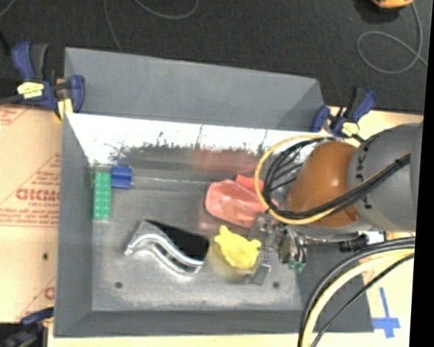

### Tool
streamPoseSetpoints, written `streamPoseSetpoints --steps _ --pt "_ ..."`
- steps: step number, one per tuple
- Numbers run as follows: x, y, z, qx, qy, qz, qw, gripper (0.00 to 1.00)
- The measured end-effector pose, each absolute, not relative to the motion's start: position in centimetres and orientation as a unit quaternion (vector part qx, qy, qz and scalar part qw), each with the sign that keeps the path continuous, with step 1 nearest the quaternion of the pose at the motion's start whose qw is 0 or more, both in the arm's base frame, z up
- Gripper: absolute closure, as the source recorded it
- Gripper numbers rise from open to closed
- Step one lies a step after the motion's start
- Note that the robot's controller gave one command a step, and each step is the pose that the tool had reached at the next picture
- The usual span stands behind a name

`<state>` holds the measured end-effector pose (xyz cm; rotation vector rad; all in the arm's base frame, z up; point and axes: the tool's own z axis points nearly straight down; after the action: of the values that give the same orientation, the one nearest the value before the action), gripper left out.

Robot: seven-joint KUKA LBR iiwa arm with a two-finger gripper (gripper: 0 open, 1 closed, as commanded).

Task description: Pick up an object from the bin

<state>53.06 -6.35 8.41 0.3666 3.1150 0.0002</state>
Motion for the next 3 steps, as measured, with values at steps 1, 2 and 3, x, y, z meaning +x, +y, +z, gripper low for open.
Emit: streamPoseSetpoints --steps 1,2,3 --pt "53.19 -4.06 7.01 0.180 0.984 0.000 0.005 1.00" --pt "53.19 -4.07 7.01 0.180 0.984 0.000 0.005 1.00" --pt "53.09 -4.07 7.39 0.179 0.984 0.000 0.004 1.00"
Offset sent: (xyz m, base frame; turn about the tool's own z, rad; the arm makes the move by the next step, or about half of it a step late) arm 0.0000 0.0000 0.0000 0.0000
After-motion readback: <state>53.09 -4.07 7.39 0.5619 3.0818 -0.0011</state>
